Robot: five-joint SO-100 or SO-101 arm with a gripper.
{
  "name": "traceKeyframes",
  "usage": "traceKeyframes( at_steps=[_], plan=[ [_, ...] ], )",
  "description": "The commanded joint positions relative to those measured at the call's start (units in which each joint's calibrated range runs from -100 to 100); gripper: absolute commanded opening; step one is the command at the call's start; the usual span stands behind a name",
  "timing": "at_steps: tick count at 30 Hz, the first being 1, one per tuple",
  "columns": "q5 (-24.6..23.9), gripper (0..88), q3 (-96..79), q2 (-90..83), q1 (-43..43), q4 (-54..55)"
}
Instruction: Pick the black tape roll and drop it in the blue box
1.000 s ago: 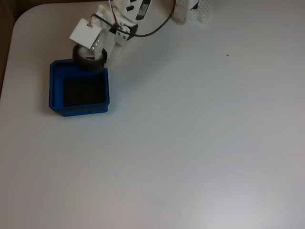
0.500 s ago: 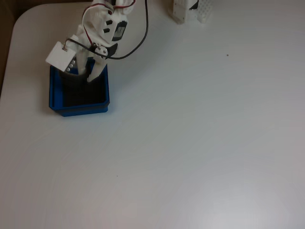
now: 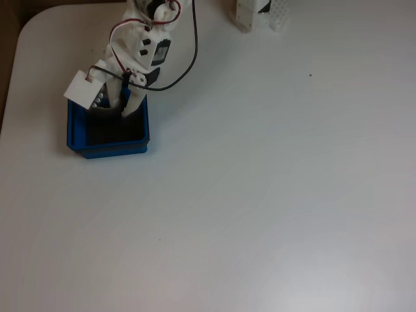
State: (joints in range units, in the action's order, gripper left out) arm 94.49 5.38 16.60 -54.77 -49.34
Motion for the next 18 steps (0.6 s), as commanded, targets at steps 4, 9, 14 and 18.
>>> traceKeyframes(
  at_steps=[4, 9, 14, 18],
  plan=[
    [-0.1, 8.1, 3.96, -0.54, -0.57, 0.83],
    [-0.1, 13.1, 3.87, -0.96, -0.77, 0.75],
    [-0.19, 14.2, 3.87, -1.04, -0.77, 0.66],
    [-0.19, 14.2, 2.97, -2.63, -0.77, 0.5]
  ],
)
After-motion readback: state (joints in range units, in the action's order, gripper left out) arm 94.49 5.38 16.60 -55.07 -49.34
